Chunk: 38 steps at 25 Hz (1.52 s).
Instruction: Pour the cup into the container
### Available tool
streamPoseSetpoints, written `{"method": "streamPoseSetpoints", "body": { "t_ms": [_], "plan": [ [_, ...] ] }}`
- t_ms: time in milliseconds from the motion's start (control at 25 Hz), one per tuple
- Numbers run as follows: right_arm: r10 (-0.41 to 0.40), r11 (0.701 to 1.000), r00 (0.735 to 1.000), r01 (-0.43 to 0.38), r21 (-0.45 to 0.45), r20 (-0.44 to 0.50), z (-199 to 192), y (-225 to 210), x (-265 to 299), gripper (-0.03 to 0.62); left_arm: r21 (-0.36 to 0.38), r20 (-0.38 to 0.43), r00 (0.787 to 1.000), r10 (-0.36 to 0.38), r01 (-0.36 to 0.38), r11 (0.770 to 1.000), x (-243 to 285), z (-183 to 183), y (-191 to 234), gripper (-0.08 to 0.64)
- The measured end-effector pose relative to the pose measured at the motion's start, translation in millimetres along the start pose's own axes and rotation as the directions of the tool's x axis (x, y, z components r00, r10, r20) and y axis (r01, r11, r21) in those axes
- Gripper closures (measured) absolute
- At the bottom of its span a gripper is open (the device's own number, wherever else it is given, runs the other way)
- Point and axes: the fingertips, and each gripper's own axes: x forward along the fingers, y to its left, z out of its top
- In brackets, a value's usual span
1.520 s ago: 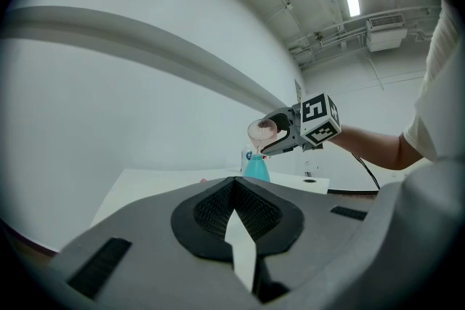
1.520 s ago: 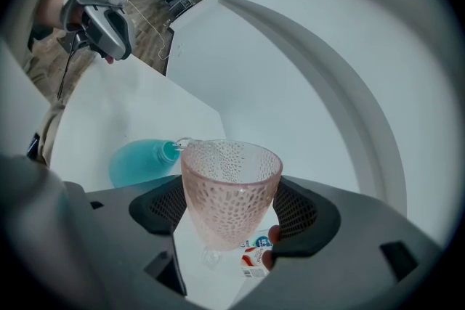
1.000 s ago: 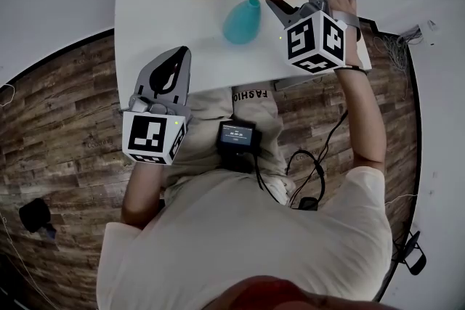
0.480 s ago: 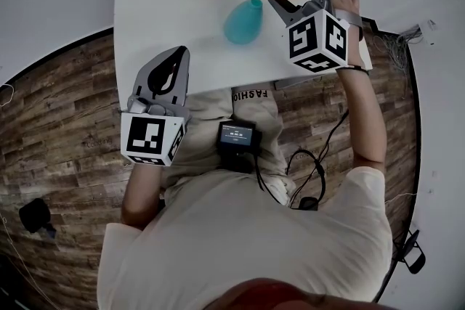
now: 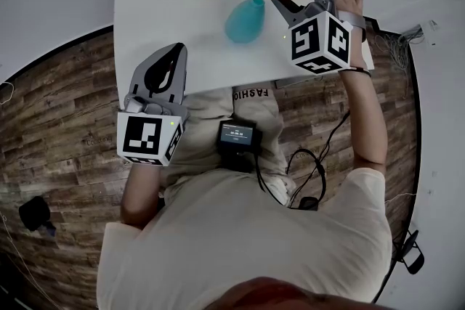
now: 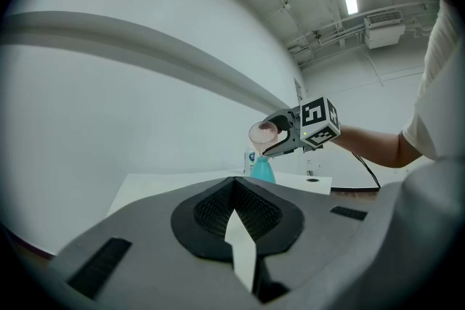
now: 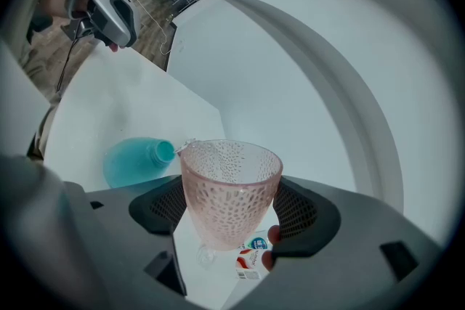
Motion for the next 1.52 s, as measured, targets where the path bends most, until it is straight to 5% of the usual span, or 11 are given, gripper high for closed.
{"method": "streamPoseSetpoints", "body": {
  "t_ms": [1520],
  "plan": [
    [-0.038,0.998,0.999,0.037,-0.054,-0.006,-2,-2,-7,0.222,0.018,0.03,1.0,0.001,-0.001,1.0,1,18,-2,0.548]
  ]
}}
